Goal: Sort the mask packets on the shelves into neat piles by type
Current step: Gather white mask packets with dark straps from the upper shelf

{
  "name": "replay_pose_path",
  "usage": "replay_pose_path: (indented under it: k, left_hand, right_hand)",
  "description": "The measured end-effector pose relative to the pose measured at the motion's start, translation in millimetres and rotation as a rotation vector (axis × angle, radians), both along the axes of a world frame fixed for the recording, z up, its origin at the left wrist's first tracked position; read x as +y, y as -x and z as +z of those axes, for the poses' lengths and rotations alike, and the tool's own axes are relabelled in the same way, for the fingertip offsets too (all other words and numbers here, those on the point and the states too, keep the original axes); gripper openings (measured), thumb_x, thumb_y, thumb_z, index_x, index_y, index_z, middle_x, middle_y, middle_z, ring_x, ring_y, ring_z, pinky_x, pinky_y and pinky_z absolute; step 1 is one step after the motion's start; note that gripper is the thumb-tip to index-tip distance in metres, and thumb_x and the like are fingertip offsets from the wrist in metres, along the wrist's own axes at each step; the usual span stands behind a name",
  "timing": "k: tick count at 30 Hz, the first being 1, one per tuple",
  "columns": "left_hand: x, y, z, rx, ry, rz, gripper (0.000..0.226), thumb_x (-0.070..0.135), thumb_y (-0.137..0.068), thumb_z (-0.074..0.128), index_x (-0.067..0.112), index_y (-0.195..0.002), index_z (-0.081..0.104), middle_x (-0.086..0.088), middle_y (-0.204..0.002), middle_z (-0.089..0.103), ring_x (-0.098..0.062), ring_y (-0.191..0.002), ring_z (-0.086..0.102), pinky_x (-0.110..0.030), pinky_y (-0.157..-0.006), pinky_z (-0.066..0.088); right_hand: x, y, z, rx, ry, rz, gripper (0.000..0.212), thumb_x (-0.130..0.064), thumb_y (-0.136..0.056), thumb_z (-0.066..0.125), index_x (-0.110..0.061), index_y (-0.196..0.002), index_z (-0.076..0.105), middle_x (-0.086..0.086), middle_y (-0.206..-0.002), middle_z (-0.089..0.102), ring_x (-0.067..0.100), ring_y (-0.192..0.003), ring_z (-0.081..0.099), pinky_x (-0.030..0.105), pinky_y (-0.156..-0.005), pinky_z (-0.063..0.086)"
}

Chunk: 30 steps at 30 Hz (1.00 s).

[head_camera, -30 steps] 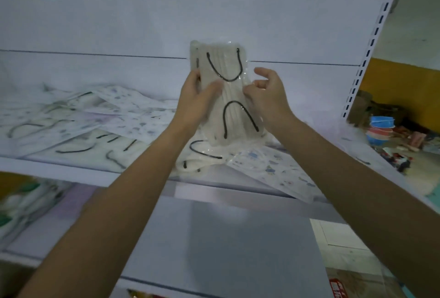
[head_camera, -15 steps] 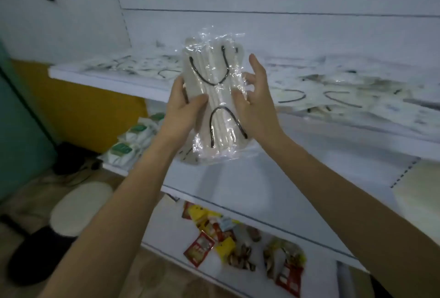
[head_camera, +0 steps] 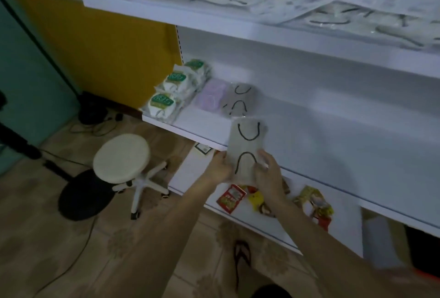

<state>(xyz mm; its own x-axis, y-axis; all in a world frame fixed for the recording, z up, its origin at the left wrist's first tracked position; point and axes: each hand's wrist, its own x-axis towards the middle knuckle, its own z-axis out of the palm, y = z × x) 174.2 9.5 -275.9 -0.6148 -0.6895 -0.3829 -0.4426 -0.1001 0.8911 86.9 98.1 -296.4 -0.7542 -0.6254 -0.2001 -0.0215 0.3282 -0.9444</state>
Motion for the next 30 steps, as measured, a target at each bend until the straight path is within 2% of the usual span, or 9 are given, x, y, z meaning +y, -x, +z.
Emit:
replay_pose_path:
  k: [3,7,11,15,17,20,23,26,30]
  left_hand:
    - [-33,26,-29,-0.063,0.045,-0.010,0.039,-0.010,-0.086,0.040,0.001,-0.121,0.052,-0.015,-0.107,0.059,-0.029,-0.101,0.059,-0.029,-0.074,0.048]
    - [-97,72,-52,-0.062,0.114,0.008,0.048,-0.012,-0.085,0.042,0.004,-0.129,0.045,-0.013,-0.107,0.055,-0.028,-0.098,0.055,-0.034,-0.081,0.048]
    - [-164,118,-63,-0.053,0.158,0.063,0.049,-0.008,-0.088,0.045,0.006,-0.134,0.041,-0.011,-0.106,0.051,-0.025,-0.092,0.052,-0.031,-0.071,0.047]
    - [-227,166,-75,-0.172,0.436,-0.030,0.042,-0.001,-0.086,0.042,0.008,-0.125,0.054,-0.013,-0.113,0.062,-0.030,-0.103,0.057,-0.032,-0.084,0.044]
    - [-249,182,-91,-0.241,0.495,-0.063,0.039,0.000,-0.086,0.041,0.007,-0.122,0.056,-0.015,-0.116,0.061,-0.031,-0.108,0.056,-0.034,-0.089,0.044]
    - [-263,196,-114,-0.285,0.528,-0.053,0.030,0.002,-0.088,0.044,0.002,-0.114,0.058,-0.019,-0.115,0.061,-0.034,-0.109,0.056,-0.039,-0.093,0.046]
    - [-264,196,-120,-0.331,0.609,-0.096,0.022,0.003,-0.086,0.043,-0.001,-0.100,0.060,-0.022,-0.103,0.063,-0.036,-0.101,0.057,-0.035,-0.085,0.038]
    - [-262,179,-103,-0.257,0.685,-0.144,0.033,0.007,-0.081,0.036,-0.006,-0.100,0.060,-0.025,-0.096,0.064,-0.036,-0.093,0.059,-0.035,-0.078,0.036]
    - [-257,137,-67,-0.201,0.696,-0.182,0.037,0.006,-0.091,0.044,-0.006,-0.125,0.051,-0.025,-0.124,0.055,-0.035,-0.116,0.050,-0.035,-0.094,0.036]
  right_hand:
    - [-23,24,-17,-0.081,-0.032,-0.026,0.042,-0.008,-0.098,0.037,-0.013,-0.139,0.039,0.004,-0.142,0.041,0.016,-0.114,0.047,0.024,-0.085,0.039]
    - [-81,69,-31,-0.022,-0.044,-0.018,0.044,-0.007,-0.097,0.037,-0.012,-0.141,0.037,0.003,-0.145,0.038,0.018,-0.131,0.038,0.020,-0.096,0.030]
    - [-150,122,-41,0.036,-0.033,-0.061,0.039,-0.003,-0.092,0.046,-0.008,-0.131,0.047,0.007,-0.131,0.052,0.020,-0.111,0.053,0.029,-0.092,0.045]
    - [-211,171,-69,0.093,-0.107,-0.028,0.038,-0.011,-0.093,0.048,-0.007,-0.131,0.049,0.010,-0.130,0.053,0.022,-0.108,0.057,0.030,-0.089,0.048]
    - [-230,189,-86,0.087,-0.161,0.017,0.043,-0.011,-0.092,0.049,-0.006,-0.134,0.047,0.011,-0.132,0.053,0.026,-0.113,0.056,0.038,-0.096,0.048]
    - [-242,205,-105,0.080,-0.218,0.087,0.048,-0.009,-0.090,0.050,-0.006,-0.138,0.044,0.010,-0.137,0.050,0.027,-0.117,0.054,0.035,-0.100,0.045]
    - [-241,207,-109,0.122,-0.269,0.147,0.054,-0.022,-0.094,0.050,-0.015,-0.144,0.033,0.009,-0.149,0.034,0.028,-0.133,0.037,0.039,-0.111,0.031]
    - [-234,200,-99,0.206,-0.295,0.174,0.055,-0.026,-0.096,0.047,-0.020,-0.147,0.025,0.008,-0.155,0.017,0.024,-0.143,0.016,0.040,-0.118,0.011]
    - [-217,167,-69,0.356,-0.299,0.191,0.054,-0.022,-0.097,0.045,-0.017,-0.147,0.025,0.012,-0.155,0.015,0.025,-0.143,0.013,0.032,-0.115,0.007]
